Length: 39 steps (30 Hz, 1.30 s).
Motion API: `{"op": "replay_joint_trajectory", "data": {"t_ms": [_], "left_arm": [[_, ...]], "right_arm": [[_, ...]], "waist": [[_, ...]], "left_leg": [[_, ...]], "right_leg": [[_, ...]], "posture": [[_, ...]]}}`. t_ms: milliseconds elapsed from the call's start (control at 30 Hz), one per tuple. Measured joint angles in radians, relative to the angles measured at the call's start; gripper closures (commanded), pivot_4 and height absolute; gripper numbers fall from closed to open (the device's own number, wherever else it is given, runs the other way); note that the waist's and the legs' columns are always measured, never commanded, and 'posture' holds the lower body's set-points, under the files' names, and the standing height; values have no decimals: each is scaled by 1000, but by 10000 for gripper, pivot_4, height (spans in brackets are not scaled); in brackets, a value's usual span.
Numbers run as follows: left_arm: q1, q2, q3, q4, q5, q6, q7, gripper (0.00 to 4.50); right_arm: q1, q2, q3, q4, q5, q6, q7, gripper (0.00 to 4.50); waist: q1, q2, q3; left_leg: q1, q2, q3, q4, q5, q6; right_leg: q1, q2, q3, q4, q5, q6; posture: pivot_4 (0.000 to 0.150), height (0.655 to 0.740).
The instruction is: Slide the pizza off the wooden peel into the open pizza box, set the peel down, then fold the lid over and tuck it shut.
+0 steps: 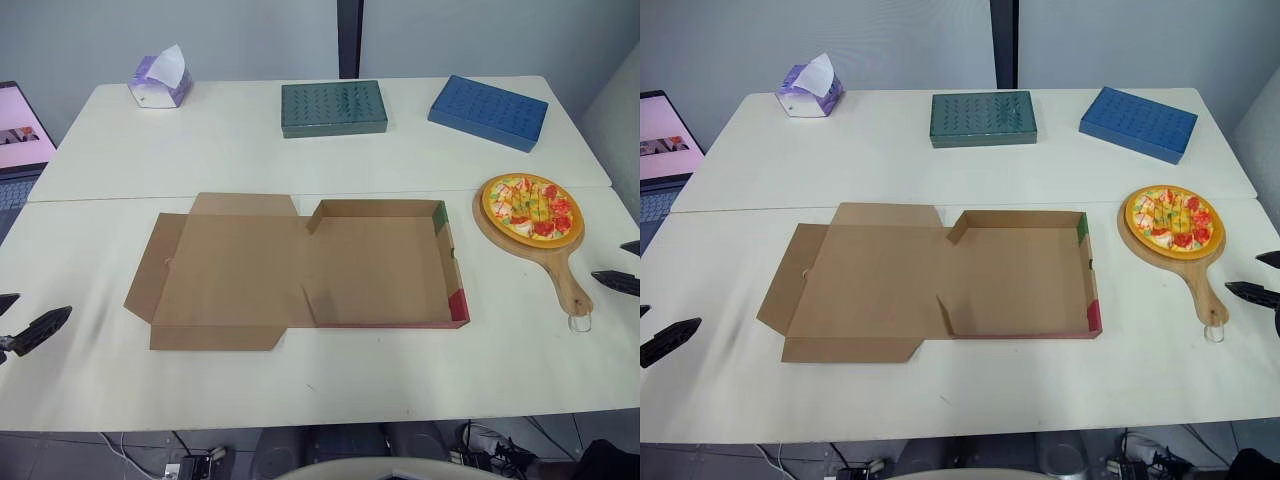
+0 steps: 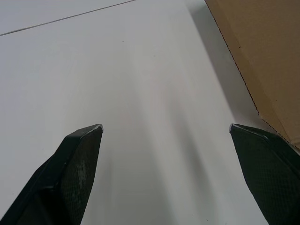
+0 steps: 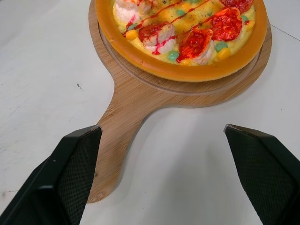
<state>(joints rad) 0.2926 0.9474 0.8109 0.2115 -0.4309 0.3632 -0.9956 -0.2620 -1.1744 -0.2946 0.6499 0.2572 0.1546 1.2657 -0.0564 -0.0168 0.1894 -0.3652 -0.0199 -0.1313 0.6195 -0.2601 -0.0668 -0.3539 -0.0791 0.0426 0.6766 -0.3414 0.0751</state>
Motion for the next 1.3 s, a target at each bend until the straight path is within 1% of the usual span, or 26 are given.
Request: {"op": "replay_joint_trajectory", "data": {"t_ms": [233, 467, 633, 767, 1133, 1300], "left_arm": [[22, 11, -21, -24, 5, -21, -75, 0], [-37, 31, -78, -90, -23, -23, -162, 0], [-76, 40, -103, -89, -36, -30, -218, 0], [-98, 67, -122, -80, -36, -27, -259, 0], [-126, 69, -124, -58, -42, -21, -295, 0], [-126, 69, -124, -84, -65, -15, -308, 0]], "right_arm": [[2, 0, 0, -17, 1, 12, 0, 146], [16, 0, -3, -45, 10, 28, 1, 146], [36, 0, -16, -65, 19, 39, 1, 146], [44, 0, -24, -75, 21, 49, 1, 146], [46, 0, -28, -81, 30, 53, -2, 146], [55, 0, -28, -95, 38, 60, -6, 146]], "waist": [[0, 0, 0], [1, 0, 0], [0, 0, 0], [-1, 1, 0], [-1, 1, 0], [-1, 1, 0]], "left_leg": [[0, 0, 0, 0, 0, 0], [0, 0, 0, 0, 0, 0], [0, 0, 0, 0, 0, 0], [0, 0, 0, 0, 0, 0], [0, 0, 0, 0, 0, 0], [0, 0, 0, 0, 0, 0]], "right_leg": [[0, 0, 0, 0, 0, 0], [0, 0, 0, 1, 0, 0], [0, 0, 0, 1, 0, 0], [0, 0, 0, 1, 0, 0], [0, 0, 0, 2, 0, 0], [0, 0, 0, 2, 0, 0]], "posture": [[1500, 7400], [1500, 7400], [1500, 7400], [1500, 7400], [1500, 7400], [1500, 7400]]}}
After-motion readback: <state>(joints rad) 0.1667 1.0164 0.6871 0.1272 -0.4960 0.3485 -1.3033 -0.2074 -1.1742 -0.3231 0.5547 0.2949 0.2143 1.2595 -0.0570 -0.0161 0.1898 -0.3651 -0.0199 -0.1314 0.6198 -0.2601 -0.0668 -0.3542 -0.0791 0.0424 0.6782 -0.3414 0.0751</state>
